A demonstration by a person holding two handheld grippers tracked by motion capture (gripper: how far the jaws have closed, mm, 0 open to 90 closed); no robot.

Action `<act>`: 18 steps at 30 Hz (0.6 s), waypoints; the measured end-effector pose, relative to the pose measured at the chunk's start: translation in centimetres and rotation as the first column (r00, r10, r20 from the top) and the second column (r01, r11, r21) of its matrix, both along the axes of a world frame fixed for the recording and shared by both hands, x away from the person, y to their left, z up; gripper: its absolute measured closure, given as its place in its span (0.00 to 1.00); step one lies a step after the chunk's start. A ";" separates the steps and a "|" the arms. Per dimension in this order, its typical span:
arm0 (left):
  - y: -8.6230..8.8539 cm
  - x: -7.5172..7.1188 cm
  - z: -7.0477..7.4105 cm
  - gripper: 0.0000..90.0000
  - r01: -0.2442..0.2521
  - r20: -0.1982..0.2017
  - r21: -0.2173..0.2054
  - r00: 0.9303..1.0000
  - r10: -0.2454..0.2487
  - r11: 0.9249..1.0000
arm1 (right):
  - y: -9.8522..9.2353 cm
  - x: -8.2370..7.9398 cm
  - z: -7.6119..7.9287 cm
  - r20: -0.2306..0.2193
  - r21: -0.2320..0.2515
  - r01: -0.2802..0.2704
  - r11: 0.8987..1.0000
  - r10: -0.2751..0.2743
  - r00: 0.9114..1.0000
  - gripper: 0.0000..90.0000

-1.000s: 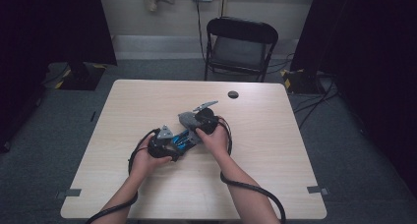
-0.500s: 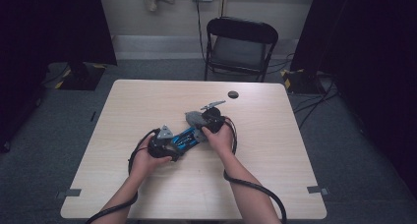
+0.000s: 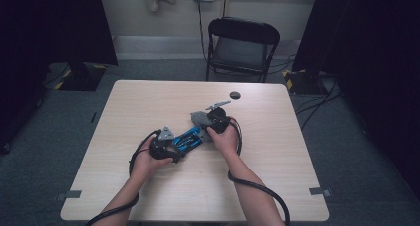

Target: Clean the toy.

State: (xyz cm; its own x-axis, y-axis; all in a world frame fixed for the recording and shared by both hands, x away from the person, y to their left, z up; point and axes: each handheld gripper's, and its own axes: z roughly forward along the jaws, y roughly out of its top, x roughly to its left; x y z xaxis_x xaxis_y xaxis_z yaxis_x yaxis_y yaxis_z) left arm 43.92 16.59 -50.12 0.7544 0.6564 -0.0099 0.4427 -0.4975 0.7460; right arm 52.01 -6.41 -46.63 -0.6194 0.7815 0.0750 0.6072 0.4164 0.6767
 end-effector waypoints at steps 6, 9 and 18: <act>0.0 0.0 0.0 0.28 -0.001 -0.001 -0.001 1.000 0.001 1.000 | -0.6 0.2 -0.1 -0.001 -0.005 0.017 1.000 -0.017 1.000 0.74; 0.0 0.0 0.0 0.28 -0.001 -0.001 -0.001 1.000 0.001 1.000 | -1.0 0.2 -0.3 0.003 -0.009 0.033 0.999 -0.033 0.999 0.74; 0.0 0.0 0.0 0.27 -0.002 -0.002 -0.002 1.000 0.002 1.000 | -2.7 0.6 -1.4 -0.021 0.000 0.065 0.998 -0.065 0.998 0.74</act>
State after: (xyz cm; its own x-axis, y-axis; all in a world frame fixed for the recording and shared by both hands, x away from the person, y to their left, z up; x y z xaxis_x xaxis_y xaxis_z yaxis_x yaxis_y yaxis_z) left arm 43.89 16.60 -50.13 0.7533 0.6576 -0.0128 0.4448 -0.4950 0.7464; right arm 52.57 -9.12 -48.05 -0.5654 0.8201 0.0883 0.6473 0.3748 0.6637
